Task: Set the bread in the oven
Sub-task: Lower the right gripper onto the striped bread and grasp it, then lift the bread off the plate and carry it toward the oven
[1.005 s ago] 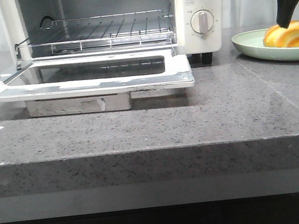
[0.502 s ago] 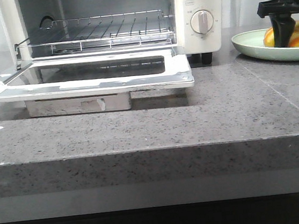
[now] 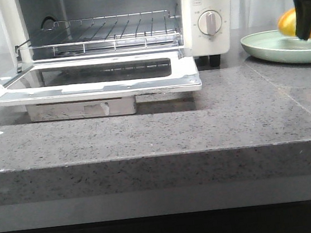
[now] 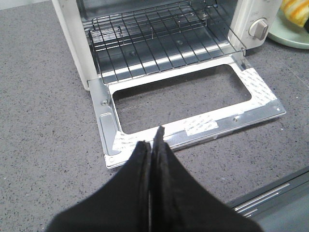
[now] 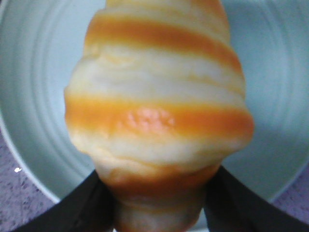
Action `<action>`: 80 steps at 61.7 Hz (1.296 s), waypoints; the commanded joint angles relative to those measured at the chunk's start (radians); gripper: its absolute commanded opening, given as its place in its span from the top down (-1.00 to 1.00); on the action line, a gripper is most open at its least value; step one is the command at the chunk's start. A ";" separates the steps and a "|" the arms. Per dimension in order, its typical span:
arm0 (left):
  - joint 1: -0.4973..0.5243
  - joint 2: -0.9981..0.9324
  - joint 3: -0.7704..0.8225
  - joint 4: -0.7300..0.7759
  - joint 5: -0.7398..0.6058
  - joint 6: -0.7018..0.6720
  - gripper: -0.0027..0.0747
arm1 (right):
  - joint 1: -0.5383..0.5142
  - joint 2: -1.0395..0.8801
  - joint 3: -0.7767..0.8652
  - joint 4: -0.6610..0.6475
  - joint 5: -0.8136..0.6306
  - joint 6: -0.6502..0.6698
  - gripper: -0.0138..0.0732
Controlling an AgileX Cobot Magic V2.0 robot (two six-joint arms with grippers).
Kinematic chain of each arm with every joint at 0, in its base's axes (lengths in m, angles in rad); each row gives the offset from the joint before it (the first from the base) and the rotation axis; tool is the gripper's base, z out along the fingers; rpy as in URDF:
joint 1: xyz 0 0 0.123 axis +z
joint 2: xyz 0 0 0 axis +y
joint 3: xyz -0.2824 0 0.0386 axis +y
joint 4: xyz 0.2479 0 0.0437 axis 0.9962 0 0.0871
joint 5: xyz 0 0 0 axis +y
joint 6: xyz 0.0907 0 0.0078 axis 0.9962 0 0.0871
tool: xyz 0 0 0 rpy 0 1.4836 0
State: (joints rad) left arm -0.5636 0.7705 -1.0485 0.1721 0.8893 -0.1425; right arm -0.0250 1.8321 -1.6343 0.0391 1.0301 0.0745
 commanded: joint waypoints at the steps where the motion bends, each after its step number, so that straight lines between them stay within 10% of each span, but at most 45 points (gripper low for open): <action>1: 0.000 -0.004 -0.024 0.004 -0.072 -0.008 0.98 | -0.005 -0.114 -0.032 0.012 0.018 -0.002 0.48; 50: 0.000 -0.004 -0.024 0.004 -0.072 -0.008 0.98 | 0.375 -0.650 0.472 0.133 -0.087 -0.034 0.48; 80: 0.000 -0.004 -0.024 0.004 -0.072 -0.008 0.98 | 0.704 -0.368 0.234 0.133 -0.144 0.076 0.48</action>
State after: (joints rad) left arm -0.5636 0.7705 -1.0485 0.1721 0.8893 -0.1425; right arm 0.6584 1.4341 -1.2973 0.1800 0.9370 0.1266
